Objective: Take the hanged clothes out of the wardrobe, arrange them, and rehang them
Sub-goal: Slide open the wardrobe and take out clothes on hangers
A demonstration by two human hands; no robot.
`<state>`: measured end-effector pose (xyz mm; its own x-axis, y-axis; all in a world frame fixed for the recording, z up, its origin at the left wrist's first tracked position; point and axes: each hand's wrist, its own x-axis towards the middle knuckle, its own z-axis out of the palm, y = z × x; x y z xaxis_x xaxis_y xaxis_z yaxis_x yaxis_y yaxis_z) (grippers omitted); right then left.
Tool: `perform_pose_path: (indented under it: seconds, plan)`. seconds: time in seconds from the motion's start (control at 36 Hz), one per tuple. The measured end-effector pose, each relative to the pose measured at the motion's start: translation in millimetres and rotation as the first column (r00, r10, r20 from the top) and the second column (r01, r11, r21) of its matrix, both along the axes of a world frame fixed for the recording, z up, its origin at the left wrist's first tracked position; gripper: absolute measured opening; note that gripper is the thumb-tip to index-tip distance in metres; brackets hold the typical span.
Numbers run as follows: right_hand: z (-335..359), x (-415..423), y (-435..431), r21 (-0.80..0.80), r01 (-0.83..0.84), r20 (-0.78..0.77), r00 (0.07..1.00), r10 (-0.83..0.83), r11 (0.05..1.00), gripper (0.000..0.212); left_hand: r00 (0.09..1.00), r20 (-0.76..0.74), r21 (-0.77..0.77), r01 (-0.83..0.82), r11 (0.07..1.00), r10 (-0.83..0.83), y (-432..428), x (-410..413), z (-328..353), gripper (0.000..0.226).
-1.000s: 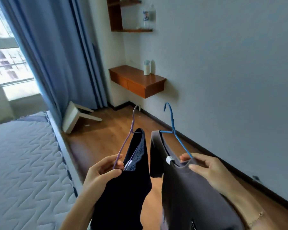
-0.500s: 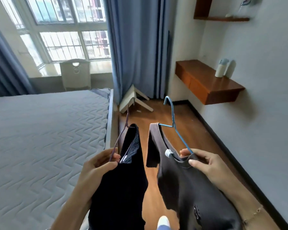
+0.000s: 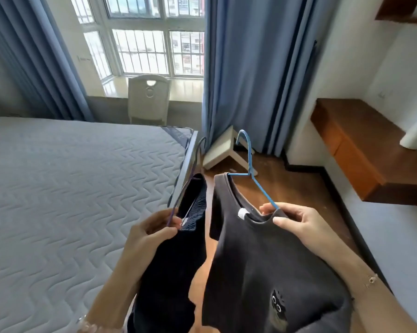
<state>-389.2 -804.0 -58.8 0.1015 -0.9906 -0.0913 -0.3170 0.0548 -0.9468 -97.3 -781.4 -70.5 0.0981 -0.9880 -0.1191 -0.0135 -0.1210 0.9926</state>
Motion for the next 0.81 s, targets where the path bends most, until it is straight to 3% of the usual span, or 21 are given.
perform_pose_path:
  seconds: [0.19, 0.28, 0.42, 0.5, 0.72, 0.81]
  plan:
    - [-8, -10, -114, 0.063, -0.091, 0.019, 0.996, 0.09, 0.994, 0.025, 0.991, 0.112, 0.026, -0.08, 0.996, 0.077, -79, -13, -10, 0.035]
    - [-23, -17, -174, 0.088, -0.171, -0.005, 0.985, 0.172, 0.981, 0.024, 0.971, 0.201, 0.043, -0.143, 0.989, 0.132, -121, -25, -26, 0.025]
    - [-43, -30, -298, 0.066, -0.356, -0.093, 0.928, 0.361, 0.932, 0.023, 0.849, 0.432, -0.036, -0.322, 0.946, 0.305, -204, -43, -55, 0.01]
    - [-47, -34, -376, 0.064, -0.477, -0.177, 0.859, 0.481, 0.876, 0.022, 0.761, 0.557, -0.056, -0.364, 0.93, 0.332, -247, -47, -62, 0.015]
    - [-29, -12, -561, 0.139, -0.74, -0.275, 0.61, 0.744, 0.658, 0.022, 0.708, 0.564, 0.082, -0.56, 0.825, 0.425, -324, -36, -52, 0.016]
    - [-27, 12, -621, 0.152, -0.819, -0.307, 0.493, 0.814, 0.553, 0.026, 0.651, 0.629, 0.106, -0.614, 0.782, 0.425, -343, -21, -56, 0.016]
